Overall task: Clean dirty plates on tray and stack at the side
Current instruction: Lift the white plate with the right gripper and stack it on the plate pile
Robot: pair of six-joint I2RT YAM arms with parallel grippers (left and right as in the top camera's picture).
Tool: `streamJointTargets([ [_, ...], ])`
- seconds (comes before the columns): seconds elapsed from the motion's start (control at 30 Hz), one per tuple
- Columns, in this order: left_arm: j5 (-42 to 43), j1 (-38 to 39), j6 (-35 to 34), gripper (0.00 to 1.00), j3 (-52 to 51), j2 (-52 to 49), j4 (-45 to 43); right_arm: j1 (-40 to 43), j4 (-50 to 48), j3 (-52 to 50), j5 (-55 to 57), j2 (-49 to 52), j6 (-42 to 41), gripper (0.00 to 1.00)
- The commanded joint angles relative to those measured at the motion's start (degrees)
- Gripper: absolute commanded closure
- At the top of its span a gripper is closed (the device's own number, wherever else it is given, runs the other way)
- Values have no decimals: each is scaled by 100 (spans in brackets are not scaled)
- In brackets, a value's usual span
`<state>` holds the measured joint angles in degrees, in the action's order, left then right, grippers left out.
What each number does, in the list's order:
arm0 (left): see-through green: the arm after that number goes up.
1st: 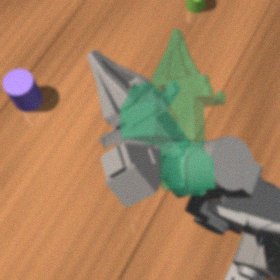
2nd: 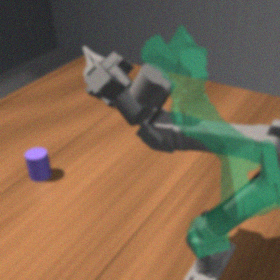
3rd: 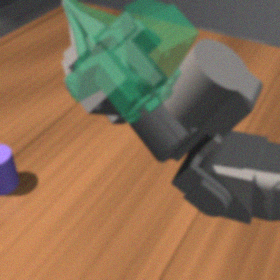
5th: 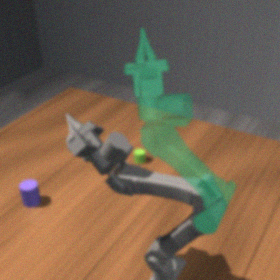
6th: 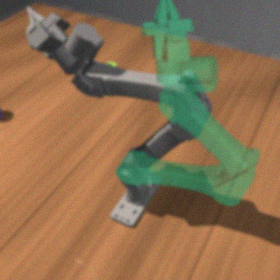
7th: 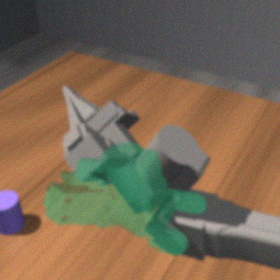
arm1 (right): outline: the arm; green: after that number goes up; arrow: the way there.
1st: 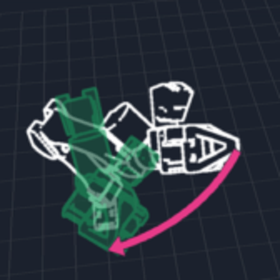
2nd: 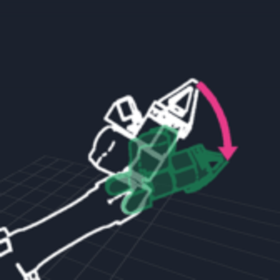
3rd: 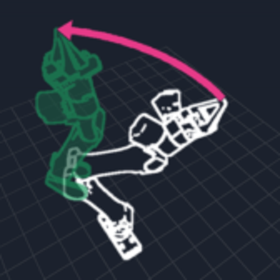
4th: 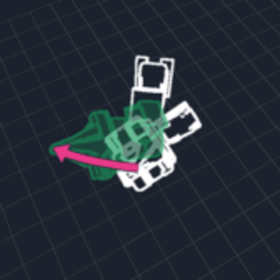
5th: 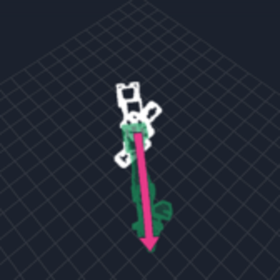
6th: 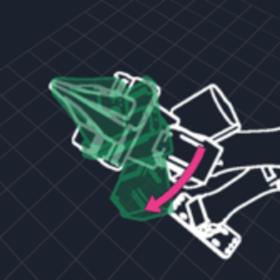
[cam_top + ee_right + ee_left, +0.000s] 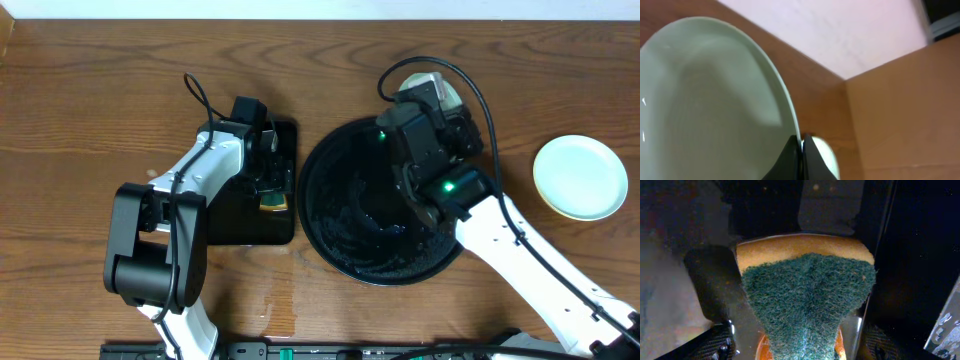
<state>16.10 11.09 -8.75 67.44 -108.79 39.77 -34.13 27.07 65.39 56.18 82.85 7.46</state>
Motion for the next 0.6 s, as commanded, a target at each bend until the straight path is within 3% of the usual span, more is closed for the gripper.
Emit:
streamJointTargets([
  [0.0,-50,-20,35,16,-22,-63,26,337,238,17,-608,-109,-1086,99],
  [0.33,-50,-20,35,16,-22,-63,26,2057,925,17,-1893,-109,-2898,99],
  [0.57,-50,-20,33,16,-22,-63,26,3421,1213,17,-2667,-109,-3630,99],
])
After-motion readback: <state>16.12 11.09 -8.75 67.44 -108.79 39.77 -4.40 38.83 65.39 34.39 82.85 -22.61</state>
